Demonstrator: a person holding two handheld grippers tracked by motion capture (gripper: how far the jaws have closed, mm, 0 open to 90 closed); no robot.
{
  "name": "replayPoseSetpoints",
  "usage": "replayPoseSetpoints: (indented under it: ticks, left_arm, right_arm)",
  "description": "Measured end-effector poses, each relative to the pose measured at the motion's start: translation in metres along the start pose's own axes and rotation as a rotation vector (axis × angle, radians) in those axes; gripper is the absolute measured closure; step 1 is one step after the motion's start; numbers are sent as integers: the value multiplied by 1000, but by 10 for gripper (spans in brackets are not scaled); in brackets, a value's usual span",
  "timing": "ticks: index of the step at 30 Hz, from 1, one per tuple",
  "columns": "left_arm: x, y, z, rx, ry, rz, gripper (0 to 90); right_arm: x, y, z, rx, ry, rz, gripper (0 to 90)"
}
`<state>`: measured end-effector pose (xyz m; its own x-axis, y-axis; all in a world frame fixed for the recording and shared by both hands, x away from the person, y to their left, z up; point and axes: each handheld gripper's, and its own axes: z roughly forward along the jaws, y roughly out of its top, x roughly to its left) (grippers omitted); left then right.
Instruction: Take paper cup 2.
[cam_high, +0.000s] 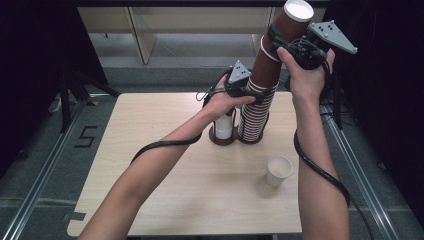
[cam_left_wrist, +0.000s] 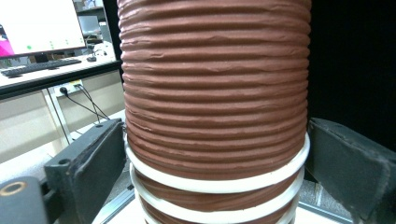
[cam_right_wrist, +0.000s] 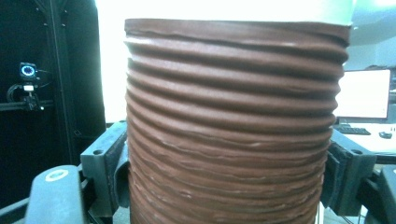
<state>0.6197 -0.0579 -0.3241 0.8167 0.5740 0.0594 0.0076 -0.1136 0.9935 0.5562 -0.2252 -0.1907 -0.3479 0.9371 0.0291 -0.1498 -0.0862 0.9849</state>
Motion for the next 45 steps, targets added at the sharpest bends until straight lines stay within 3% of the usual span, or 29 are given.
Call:
replayPoseSetpoints:
  ticks: [4, 10, 18, 25, 28, 31, 35, 40, 41, 45]
  left_arm:
    - [-1, 0, 0, -4, 4, -13, 57]
    - [-2, 0, -6, 2, 2, 4, 66]
    - [-10, 3, -43, 2, -34, 45, 59]
    - [-12, -2, -85, 21, -50, 84, 60]
    - [-9, -9, -102, 38, -51, 65, 60]
    - [-9, -15, -115, 46, -54, 74, 66]
    - [-11, -21, -131, 40, -56, 72, 72]
    - [-17, -27, -148, 42, -55, 62, 64]
    - [-19, -28, -151, 42, -57, 65, 64]
    - [-22, -32, -160, 40, -65, 60, 69]
  right_arm:
    - [2, 3, -8, -15, 2, -12, 203]
    - [1, 7, -25, -12, 2, -25, 203]
    - [1, -4, -51, 48, 13, -109, 203]
    - [4, -29, -73, 122, 22, -183, 203]
    - [6, -42, -79, 158, 31, -197, 203]
    - [10, -57, -82, 196, 49, -252, 203]
    - [19, -75, -86, 231, 63, -283, 203]
    - [30, -99, -87, 270, 82, -381, 202]
    - [31, -104, -87, 273, 83, -424, 202]
    - [39, -124, -87, 311, 113, -466, 202]
